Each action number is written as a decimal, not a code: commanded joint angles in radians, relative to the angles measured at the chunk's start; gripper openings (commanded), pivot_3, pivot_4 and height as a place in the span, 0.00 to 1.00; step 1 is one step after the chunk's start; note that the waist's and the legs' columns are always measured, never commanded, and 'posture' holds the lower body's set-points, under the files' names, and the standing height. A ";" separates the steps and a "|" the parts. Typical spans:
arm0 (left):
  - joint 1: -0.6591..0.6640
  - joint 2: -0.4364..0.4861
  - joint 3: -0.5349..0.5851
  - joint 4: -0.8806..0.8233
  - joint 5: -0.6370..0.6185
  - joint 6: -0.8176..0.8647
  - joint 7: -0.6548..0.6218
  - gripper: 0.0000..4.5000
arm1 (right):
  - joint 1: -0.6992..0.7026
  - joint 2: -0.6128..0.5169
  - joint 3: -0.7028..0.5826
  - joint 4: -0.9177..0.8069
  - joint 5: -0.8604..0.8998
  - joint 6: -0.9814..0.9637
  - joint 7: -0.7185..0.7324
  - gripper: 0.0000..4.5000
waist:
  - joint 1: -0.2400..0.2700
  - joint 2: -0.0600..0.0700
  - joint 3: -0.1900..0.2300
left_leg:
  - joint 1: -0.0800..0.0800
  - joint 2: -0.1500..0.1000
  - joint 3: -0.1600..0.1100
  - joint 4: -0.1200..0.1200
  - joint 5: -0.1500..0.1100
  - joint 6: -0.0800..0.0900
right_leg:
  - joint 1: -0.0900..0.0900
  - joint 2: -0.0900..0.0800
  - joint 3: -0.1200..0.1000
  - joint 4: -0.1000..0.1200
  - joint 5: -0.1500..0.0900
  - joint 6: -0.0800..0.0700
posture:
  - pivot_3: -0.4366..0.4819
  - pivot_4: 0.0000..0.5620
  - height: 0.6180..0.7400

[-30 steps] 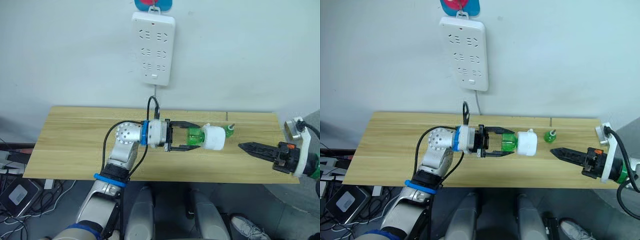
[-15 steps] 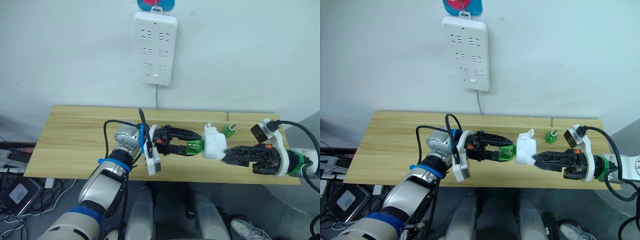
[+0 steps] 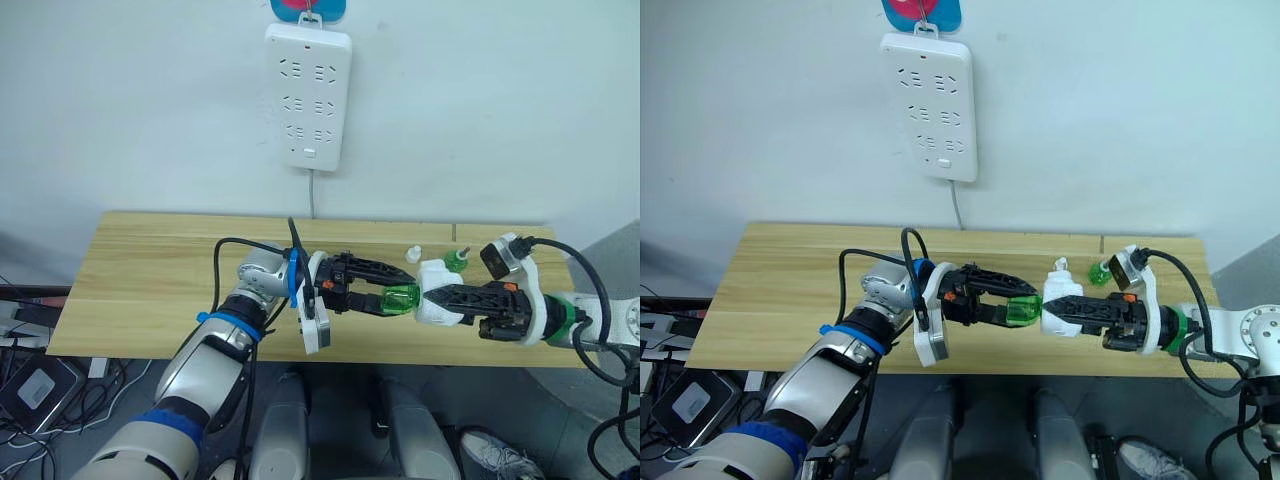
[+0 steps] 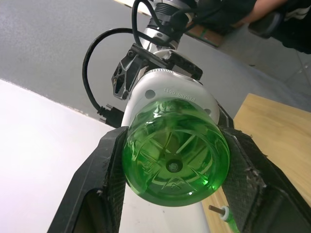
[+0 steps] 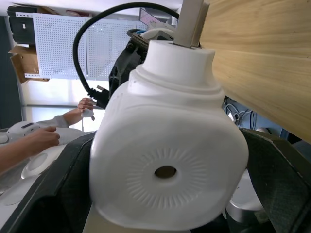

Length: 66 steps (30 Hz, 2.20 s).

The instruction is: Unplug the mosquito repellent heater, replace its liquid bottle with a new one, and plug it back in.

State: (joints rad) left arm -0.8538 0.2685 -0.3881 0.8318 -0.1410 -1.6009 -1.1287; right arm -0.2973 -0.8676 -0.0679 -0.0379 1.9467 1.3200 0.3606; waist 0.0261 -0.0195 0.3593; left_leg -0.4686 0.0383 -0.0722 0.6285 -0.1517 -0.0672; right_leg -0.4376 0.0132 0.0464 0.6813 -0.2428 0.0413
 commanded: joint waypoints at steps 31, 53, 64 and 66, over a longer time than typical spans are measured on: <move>0.526 0.412 0.020 -0.755 -0.348 1.328 0.228 1.00 | 0.284 0.184 -0.082 -0.493 -0.518 -0.401 -0.334 0.70 | 0.005 0.004 -0.007 | 0.001 0.006 0.000 -0.003 0.001 -0.001 | 0.000 0.002 -0.004 0.000 -0.001 -0.002 | 0.71 0.51 1.00; 0.485 0.259 0.051 -0.653 0.048 1.130 0.145 1.00 | 0.253 0.311 0.052 -0.469 -0.788 -0.361 -0.281 0.70 | 0.024 0.005 -0.047 | 0.002 0.006 0.005 -0.005 0.001 0.000 | -0.001 0.002 -0.001 -0.002 -0.002 -0.003 | 0.72 0.44 1.00; 0.411 0.143 0.000 -0.562 0.218 1.104 0.222 1.00 | 0.184 0.345 0.056 -0.469 -0.821 -0.299 -0.292 0.70 | 0.026 0.003 -0.057 | 0.002 0.006 0.005 -0.005 0.001 0.000 | -0.001 0.002 -0.001 -0.002 -0.001 -0.003 | 0.70 0.44 1.00; 0.407 0.128 -0.008 -0.563 0.247 1.106 0.240 1.00 | 0.177 0.353 0.054 -0.472 -0.821 -0.290 -0.298 0.70 | 0.025 0.003 -0.059 | 0.002 0.006 0.005 -0.005 0.001 0.000 | -0.001 0.002 -0.001 -0.001 -0.001 -0.003 | 0.70 0.44 1.00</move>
State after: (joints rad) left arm -0.4443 0.4062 -0.3848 0.2846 0.0866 -0.4877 -0.9085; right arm -0.1087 -0.5241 -0.0037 -0.4806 1.1186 1.0229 0.0610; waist 0.0515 -0.0161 0.3000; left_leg -0.4669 0.0440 -0.0671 0.6237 -0.1512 -0.0674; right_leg -0.4384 0.0155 0.0451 0.6800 -0.2442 0.0385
